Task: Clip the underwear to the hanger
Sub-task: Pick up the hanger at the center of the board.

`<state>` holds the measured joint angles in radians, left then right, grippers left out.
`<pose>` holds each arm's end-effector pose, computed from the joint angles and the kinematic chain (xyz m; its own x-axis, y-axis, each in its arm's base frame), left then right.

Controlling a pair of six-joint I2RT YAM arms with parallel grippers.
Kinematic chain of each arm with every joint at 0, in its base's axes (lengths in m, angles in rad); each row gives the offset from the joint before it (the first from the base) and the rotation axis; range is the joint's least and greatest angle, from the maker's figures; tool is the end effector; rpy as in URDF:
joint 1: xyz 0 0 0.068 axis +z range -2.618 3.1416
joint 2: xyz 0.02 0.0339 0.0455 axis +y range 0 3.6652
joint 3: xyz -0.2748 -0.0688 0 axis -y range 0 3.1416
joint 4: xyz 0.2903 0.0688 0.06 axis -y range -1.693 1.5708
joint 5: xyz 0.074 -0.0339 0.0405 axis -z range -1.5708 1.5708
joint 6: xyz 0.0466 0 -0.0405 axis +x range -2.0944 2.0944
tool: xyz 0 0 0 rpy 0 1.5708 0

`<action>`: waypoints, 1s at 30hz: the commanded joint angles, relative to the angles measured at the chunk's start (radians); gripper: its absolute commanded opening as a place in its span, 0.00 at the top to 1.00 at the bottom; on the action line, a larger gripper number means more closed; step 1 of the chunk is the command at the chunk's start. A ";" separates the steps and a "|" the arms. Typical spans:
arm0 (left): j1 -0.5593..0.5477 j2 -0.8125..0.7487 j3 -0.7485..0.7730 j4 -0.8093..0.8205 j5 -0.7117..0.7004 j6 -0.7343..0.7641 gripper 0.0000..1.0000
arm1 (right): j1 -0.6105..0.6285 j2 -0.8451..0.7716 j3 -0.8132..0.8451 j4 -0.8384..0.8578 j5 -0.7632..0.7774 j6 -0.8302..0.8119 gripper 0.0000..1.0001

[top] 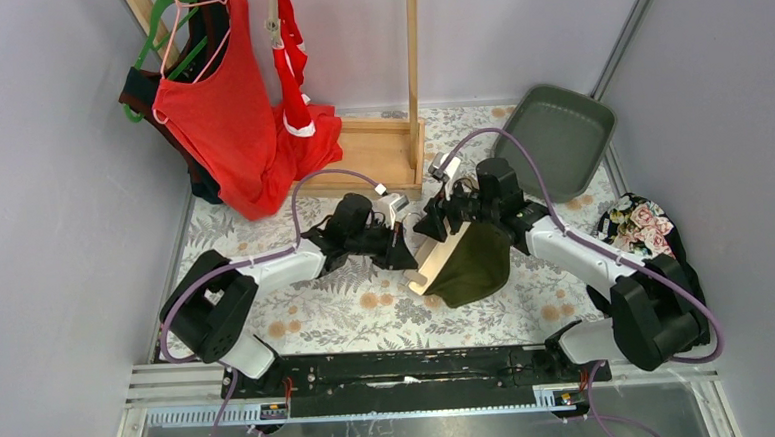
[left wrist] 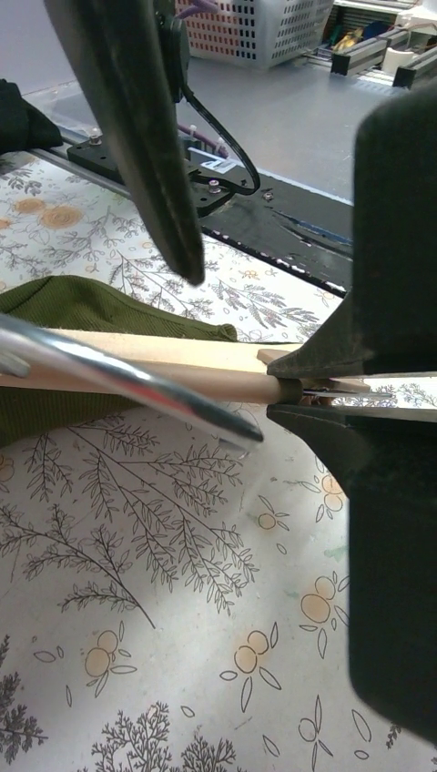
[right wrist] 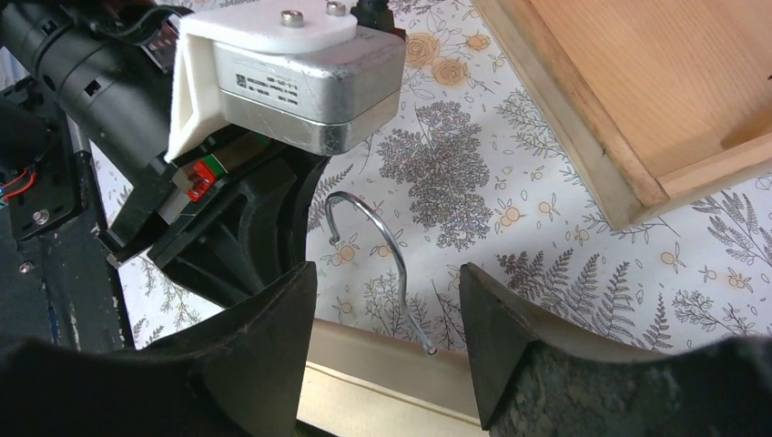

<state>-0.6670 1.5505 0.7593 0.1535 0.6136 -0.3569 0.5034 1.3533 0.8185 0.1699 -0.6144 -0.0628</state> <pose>0.2594 -0.2384 0.1572 -0.7420 0.2207 -0.6331 0.6511 0.4624 -0.6019 0.2899 0.1903 0.2455 -0.2576 -0.2004 -0.9452 -0.8838 0.4443 0.1467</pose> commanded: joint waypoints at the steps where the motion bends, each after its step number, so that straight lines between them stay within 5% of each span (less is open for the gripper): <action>1: -0.005 -0.039 0.029 -0.007 0.048 0.048 1.00 | 0.006 0.004 0.047 0.055 -0.060 -0.041 0.35; 8: -0.006 -0.043 0.022 -0.004 0.080 0.056 1.00 | 0.006 0.047 0.076 0.063 -0.094 -0.049 0.42; 13: -0.008 -0.040 0.020 -0.003 0.081 0.056 1.00 | 0.007 0.064 0.088 0.084 -0.100 -0.028 0.76; 20: -0.006 -0.016 0.028 0.017 0.055 0.017 1.00 | 0.017 0.049 0.064 0.121 -0.053 -0.001 1.00; 30: -0.009 0.045 0.076 0.084 -0.067 -0.155 1.00 | 0.139 0.020 -0.008 0.236 0.299 0.065 1.00</action>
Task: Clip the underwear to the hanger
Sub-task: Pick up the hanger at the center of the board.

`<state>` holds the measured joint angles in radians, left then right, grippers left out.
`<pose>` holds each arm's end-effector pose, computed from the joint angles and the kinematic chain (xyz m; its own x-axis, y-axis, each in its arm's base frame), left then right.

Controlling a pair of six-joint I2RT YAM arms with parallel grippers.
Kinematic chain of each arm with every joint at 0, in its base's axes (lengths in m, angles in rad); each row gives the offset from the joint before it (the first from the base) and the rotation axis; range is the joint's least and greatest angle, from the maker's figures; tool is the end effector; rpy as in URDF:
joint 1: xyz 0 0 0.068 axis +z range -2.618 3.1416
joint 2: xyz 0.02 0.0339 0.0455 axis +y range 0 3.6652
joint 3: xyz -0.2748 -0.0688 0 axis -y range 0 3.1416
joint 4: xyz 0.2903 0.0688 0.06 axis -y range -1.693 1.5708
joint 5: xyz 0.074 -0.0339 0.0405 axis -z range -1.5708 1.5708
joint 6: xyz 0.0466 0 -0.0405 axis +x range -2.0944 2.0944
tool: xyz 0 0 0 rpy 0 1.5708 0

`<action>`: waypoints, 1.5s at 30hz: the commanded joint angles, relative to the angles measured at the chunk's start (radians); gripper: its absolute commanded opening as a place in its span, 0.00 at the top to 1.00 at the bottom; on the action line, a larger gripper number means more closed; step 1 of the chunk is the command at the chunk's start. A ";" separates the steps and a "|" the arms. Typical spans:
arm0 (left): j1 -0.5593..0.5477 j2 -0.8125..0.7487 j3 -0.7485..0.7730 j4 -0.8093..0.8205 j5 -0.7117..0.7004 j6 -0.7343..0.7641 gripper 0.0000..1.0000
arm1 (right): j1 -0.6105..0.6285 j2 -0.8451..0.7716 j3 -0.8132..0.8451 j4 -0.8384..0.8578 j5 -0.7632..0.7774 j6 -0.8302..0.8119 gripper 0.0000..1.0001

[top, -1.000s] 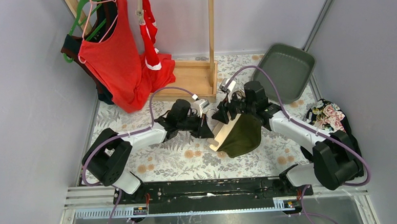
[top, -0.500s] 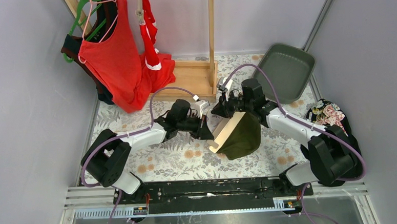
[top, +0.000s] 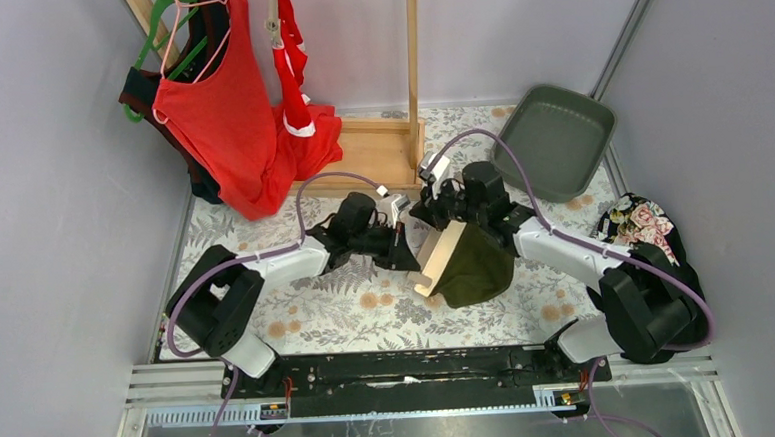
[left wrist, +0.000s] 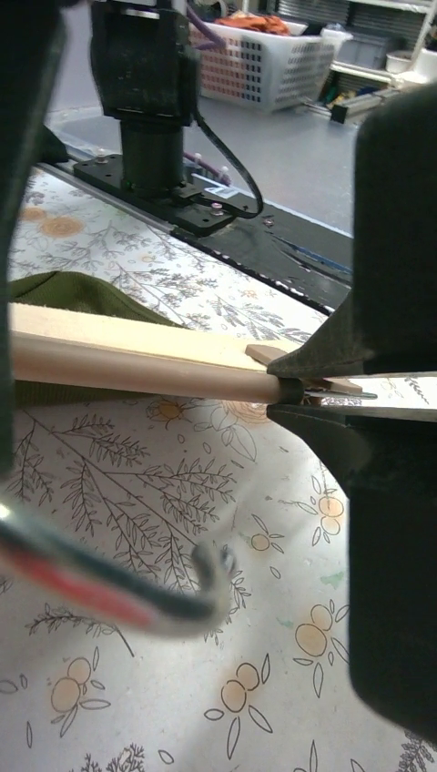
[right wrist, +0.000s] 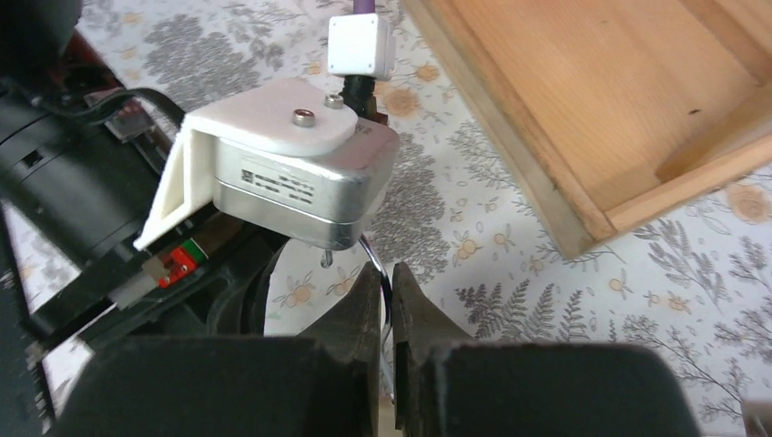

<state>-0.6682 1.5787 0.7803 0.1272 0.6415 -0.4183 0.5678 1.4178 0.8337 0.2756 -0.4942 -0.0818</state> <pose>0.2613 -0.2418 0.1530 -0.7971 0.2146 -0.5644 0.5914 0.4659 -0.6582 0.2941 0.2138 0.2401 -0.1853 -0.2035 -0.9614 -0.8725 0.4842 0.0657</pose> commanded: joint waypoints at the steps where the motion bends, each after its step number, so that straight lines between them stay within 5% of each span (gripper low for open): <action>1: -0.009 0.018 0.062 0.111 -0.113 -0.110 1.00 | 0.085 -0.049 -0.041 0.161 0.221 0.099 1.00; 4: -0.010 0.016 0.067 0.123 -0.165 -0.158 0.99 | 0.117 -0.060 -0.088 0.238 0.363 0.129 1.00; 9: -0.009 -0.030 0.052 0.174 -0.222 -0.217 0.83 | 0.140 -0.029 -0.105 0.277 0.471 0.137 1.00; 17: -0.014 -0.051 0.061 0.238 -0.240 -0.268 0.82 | 0.178 0.001 -0.111 0.346 0.602 0.145 1.00; 32: -0.066 -0.103 0.051 0.386 -0.256 -0.342 0.79 | 0.205 0.099 -0.023 0.327 0.737 0.107 1.00; 45: -0.100 -0.263 0.033 0.451 -0.322 -0.346 0.57 | 0.210 0.054 -0.063 0.356 0.794 0.060 1.00</action>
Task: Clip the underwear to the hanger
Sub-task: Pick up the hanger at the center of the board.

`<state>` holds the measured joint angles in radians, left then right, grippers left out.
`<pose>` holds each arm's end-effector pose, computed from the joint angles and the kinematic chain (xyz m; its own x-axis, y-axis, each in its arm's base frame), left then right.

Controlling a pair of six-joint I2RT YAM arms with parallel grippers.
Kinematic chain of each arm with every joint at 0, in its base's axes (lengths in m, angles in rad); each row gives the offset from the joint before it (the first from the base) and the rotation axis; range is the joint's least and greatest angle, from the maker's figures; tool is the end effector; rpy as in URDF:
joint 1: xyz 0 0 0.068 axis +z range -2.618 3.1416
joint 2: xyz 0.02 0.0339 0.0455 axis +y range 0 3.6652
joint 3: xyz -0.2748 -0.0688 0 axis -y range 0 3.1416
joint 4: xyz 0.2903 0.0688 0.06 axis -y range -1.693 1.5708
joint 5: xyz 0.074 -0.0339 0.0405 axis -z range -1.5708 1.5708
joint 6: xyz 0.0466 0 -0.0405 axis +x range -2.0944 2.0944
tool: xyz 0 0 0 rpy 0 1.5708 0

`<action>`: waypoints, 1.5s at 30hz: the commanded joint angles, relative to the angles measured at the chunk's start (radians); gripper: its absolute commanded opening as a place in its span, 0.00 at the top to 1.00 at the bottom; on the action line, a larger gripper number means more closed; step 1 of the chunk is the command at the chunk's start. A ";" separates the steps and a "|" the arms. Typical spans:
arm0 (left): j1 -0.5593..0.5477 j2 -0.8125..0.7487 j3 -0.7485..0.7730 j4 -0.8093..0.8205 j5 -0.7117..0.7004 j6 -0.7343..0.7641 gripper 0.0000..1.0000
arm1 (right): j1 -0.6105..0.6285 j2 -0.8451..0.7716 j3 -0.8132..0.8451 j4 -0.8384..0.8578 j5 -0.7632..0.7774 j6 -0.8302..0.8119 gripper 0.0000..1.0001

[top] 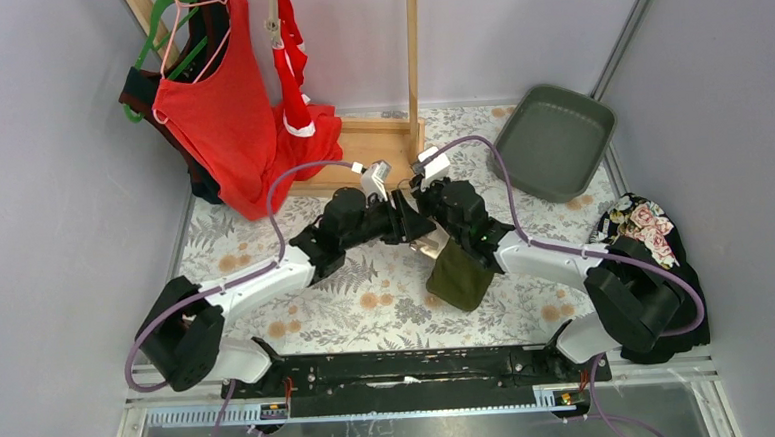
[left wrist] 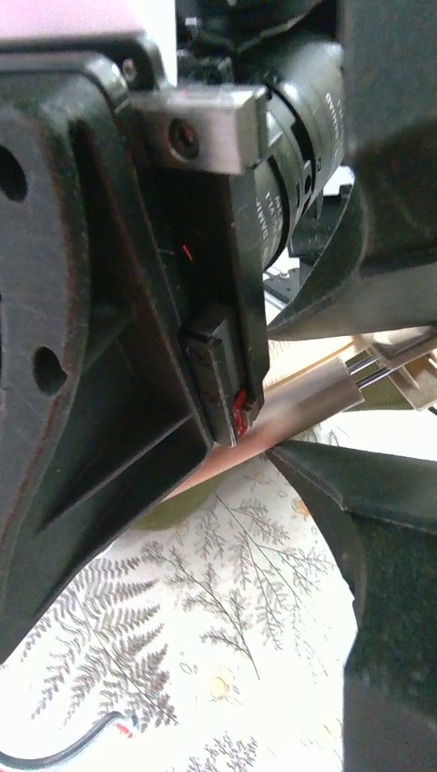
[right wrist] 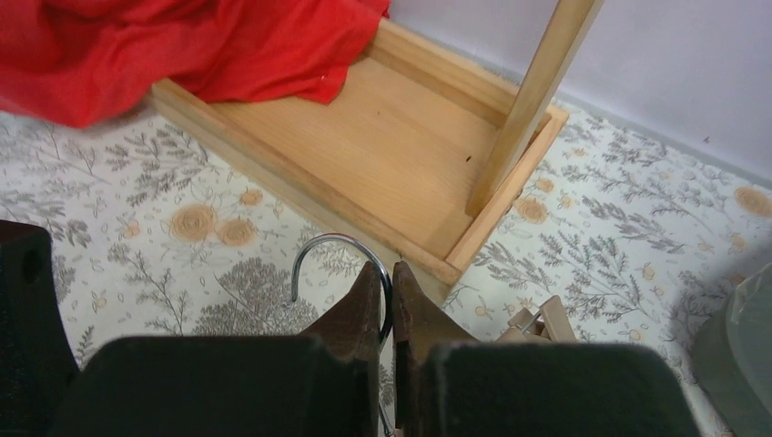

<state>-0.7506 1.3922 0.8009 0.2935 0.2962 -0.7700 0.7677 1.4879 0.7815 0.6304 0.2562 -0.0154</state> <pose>0.2532 -0.2548 0.2371 -0.7502 -0.2107 -0.6267 0.4655 0.5048 -0.7270 0.2786 0.2525 0.2355 -0.0471 -0.0661 -0.9967 -0.4908 0.8706 -0.0346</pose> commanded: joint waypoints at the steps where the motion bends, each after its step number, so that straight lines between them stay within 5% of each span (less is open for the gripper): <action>1: -0.018 -0.081 0.000 0.311 0.034 -0.003 0.57 | 0.011 -0.019 -0.011 0.000 0.043 -0.006 1.00; 6: -0.021 -0.123 -0.053 0.433 0.046 -0.029 0.56 | 0.011 -0.033 -0.018 -0.002 0.043 -0.010 1.00; 10: -0.022 -0.190 -0.052 0.336 -0.017 0.010 0.55 | 0.012 -0.056 -0.036 0.010 0.037 -0.016 1.00; 15: -0.021 -0.303 -0.075 0.234 -0.145 0.044 0.38 | 0.010 -0.086 -0.093 0.091 0.003 -0.051 1.00; 22: -0.022 -0.327 -0.040 0.097 -0.238 0.081 0.34 | -0.047 -0.059 -0.266 0.523 -0.139 -0.021 1.00; 26: -0.021 -0.320 -0.057 0.080 -0.285 0.081 0.29 | -0.051 0.034 -0.317 0.880 -0.060 -0.018 1.00; 30: -0.021 -0.298 -0.076 0.074 -0.321 0.084 0.27 | -0.051 0.127 -0.304 1.067 -0.014 -0.055 1.00; 34: -0.020 -0.266 -0.070 0.055 -0.365 0.130 0.26 | -0.051 0.135 -0.284 1.073 -0.059 -0.064 1.00; 40: -0.013 -0.261 -0.086 0.049 -0.477 0.203 0.08 | -0.064 0.087 -0.292 1.073 -0.156 -0.090 1.00; 45: 0.007 -0.221 -0.054 0.031 -0.473 0.299 0.05 | -0.069 0.030 -0.272 1.072 -0.202 -0.116 1.00</action>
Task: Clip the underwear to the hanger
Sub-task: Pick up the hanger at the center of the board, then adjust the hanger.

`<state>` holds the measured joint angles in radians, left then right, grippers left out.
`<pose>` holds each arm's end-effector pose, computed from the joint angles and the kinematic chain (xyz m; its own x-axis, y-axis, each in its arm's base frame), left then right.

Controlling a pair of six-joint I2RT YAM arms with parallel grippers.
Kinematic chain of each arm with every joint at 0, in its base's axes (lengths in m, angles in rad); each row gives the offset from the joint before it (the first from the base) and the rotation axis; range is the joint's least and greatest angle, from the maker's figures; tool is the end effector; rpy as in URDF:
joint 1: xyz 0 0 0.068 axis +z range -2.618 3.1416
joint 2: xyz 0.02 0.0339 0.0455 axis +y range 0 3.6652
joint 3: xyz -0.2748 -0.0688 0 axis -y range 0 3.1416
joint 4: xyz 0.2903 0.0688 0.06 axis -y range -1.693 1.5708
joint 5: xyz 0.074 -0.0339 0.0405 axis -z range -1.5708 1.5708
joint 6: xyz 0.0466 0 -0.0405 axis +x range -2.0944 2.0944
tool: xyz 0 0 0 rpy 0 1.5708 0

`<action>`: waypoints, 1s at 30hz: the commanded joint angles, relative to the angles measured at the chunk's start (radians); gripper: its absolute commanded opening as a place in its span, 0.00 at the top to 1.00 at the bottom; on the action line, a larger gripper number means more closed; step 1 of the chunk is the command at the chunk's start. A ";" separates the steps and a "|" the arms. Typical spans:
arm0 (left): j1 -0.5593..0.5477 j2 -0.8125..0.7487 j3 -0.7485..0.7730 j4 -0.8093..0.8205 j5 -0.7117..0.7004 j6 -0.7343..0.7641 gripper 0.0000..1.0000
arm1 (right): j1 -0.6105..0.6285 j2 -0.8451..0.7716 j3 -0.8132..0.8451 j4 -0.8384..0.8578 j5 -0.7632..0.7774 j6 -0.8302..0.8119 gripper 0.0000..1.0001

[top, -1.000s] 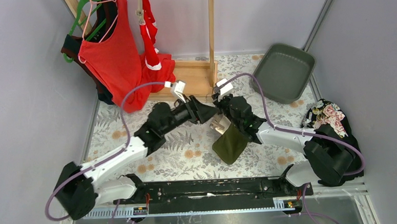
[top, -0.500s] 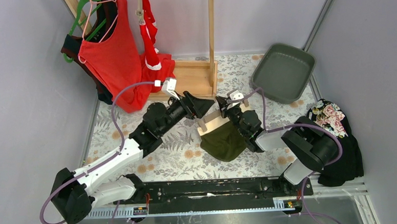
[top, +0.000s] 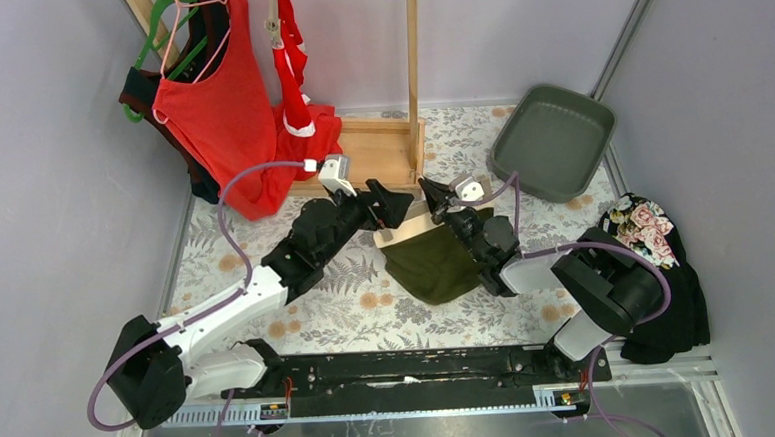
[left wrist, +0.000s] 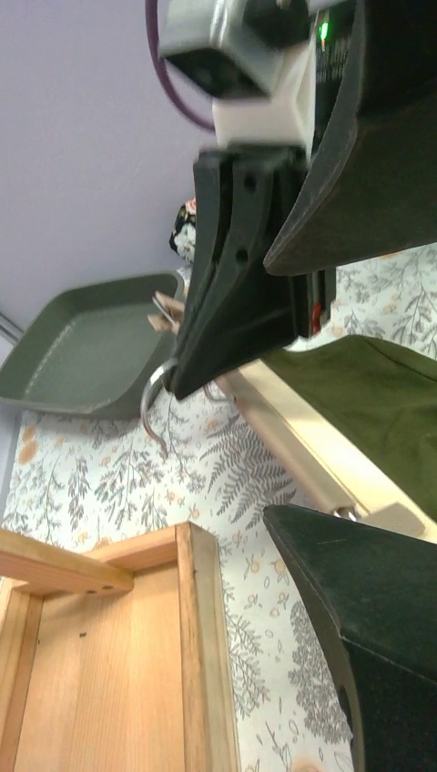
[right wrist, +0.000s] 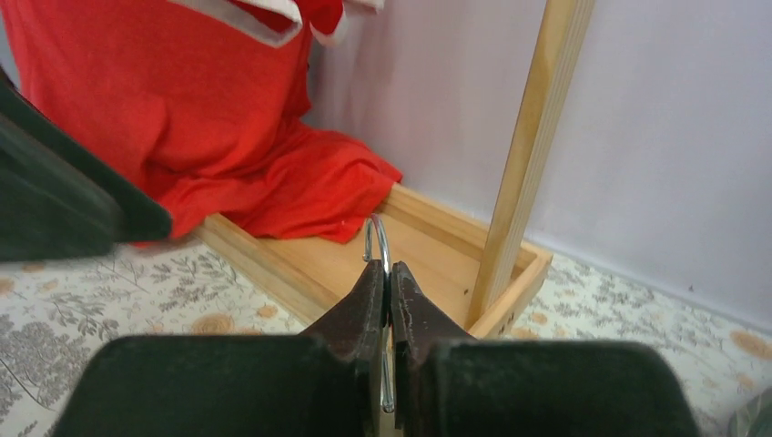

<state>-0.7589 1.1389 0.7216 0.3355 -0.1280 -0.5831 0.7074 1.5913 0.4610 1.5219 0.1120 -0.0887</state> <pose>0.2323 -0.2121 0.2904 -0.3745 -0.3975 -0.8377 0.4600 0.7048 -0.5401 0.2427 0.2007 0.1972 0.3392 0.1742 -0.9244 -0.5393 0.8412 -0.0394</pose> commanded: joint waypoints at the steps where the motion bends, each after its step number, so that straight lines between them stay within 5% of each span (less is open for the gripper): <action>1: 0.017 0.045 0.033 -0.008 -0.044 0.132 0.05 | -0.011 -0.082 0.053 0.180 -0.069 -0.050 1.00; 14: 0.073 0.082 0.114 -0.004 0.149 0.198 0.05 | -0.075 -0.116 0.174 0.165 -0.139 -0.056 1.00; 23: 0.070 0.013 0.124 0.036 0.264 0.140 0.07 | -0.089 -0.087 0.398 -0.175 -0.070 -0.033 1.00; 30: 0.012 0.024 0.172 0.086 0.306 0.131 0.08 | -0.089 -0.011 0.481 -0.239 -0.025 -0.042 1.00</action>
<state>-0.7109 1.1603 0.8291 0.3367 0.1223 -0.4412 0.6224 1.5490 0.8753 1.2991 0.0422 -0.1188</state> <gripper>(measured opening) 0.920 0.075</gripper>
